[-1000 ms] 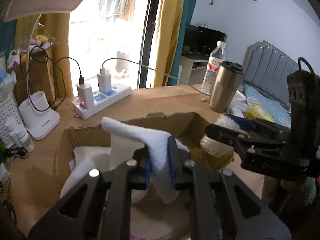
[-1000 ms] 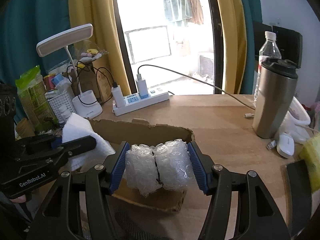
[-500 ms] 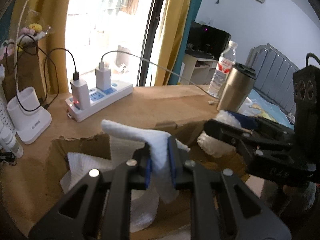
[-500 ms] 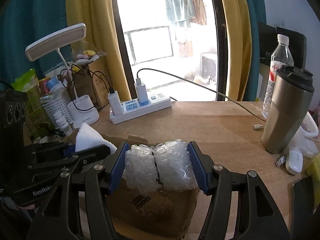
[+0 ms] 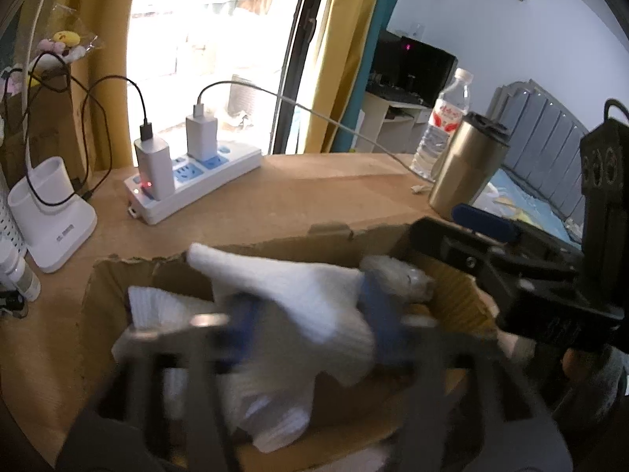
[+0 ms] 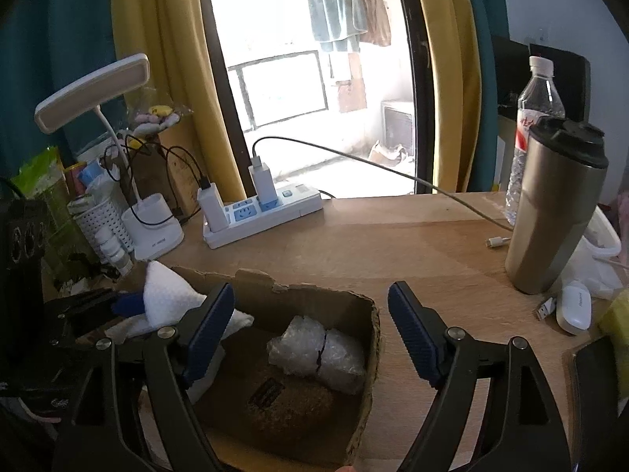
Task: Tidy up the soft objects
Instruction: 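Open both grippers to drop the bundle and wipe into the box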
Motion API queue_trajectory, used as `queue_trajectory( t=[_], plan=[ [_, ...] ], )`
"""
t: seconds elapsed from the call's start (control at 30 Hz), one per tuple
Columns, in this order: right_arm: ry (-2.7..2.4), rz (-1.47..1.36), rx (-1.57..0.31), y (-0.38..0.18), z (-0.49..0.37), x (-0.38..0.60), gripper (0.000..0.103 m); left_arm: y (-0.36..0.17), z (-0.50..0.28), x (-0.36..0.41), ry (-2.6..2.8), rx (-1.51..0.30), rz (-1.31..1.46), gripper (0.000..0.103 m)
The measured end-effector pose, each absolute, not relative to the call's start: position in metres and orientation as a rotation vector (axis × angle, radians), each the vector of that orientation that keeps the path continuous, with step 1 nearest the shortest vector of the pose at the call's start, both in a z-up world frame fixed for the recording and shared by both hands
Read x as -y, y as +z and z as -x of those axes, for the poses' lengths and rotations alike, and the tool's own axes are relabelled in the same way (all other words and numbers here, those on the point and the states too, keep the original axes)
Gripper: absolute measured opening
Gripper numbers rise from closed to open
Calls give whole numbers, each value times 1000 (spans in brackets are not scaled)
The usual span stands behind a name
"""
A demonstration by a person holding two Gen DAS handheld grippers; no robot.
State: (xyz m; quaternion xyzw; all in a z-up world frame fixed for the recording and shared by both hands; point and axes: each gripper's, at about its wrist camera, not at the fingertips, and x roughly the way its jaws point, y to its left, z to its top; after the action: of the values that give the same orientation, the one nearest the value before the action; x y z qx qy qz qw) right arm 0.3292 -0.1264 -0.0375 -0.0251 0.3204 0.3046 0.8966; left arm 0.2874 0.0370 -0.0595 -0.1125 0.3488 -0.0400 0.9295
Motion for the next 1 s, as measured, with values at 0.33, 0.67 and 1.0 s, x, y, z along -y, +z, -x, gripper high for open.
queue_trajectory(
  t=[0.33, 0.67, 1.0],
  plan=[
    [605, 56, -628, -22, -305, 138, 83, -43, -263, -35, -74, -673, 221, 75],
    [594, 59, -603, -11, -280, 147, 83, -34, -238, -38, -49, -650, 221, 75],
    [596, 82, -600, -8, -253, 148, 83, -29, -209, -44, -31, -623, 235, 75]
  ],
)
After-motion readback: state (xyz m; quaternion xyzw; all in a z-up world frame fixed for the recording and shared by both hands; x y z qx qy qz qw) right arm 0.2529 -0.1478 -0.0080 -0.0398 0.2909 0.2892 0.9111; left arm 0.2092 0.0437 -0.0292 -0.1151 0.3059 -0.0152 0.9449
